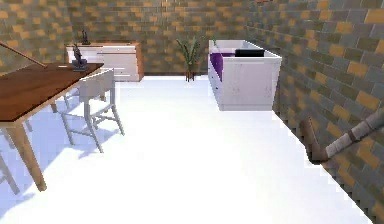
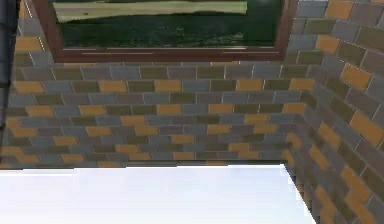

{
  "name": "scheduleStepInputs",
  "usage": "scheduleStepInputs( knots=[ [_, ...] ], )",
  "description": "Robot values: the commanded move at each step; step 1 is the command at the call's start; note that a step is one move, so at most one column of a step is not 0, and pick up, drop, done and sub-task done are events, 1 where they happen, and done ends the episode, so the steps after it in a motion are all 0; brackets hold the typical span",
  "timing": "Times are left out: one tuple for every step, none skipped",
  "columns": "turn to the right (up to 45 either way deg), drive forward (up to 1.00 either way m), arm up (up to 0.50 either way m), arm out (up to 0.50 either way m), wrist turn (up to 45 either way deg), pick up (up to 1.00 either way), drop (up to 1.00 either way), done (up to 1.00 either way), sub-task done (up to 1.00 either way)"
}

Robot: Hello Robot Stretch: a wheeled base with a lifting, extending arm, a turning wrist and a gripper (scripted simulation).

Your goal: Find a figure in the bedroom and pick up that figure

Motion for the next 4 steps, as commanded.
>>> scheduleStepInputs(
  knots=[
    [-12.0,0.00,0.00,0.00,0.0,0.00,0.00,0.00,0.00],
    [0.0,1.00,0.00,0.00,0.0,0.00,0.00,0.00,0.00],
    [0.0,1.00,0.00,0.00,0.0,0.00,0.00,0.00,0.00],
    [-6.0,0.00,0.00,0.00,0.0,0.00,0.00,0.00,0.00]
  ],
)
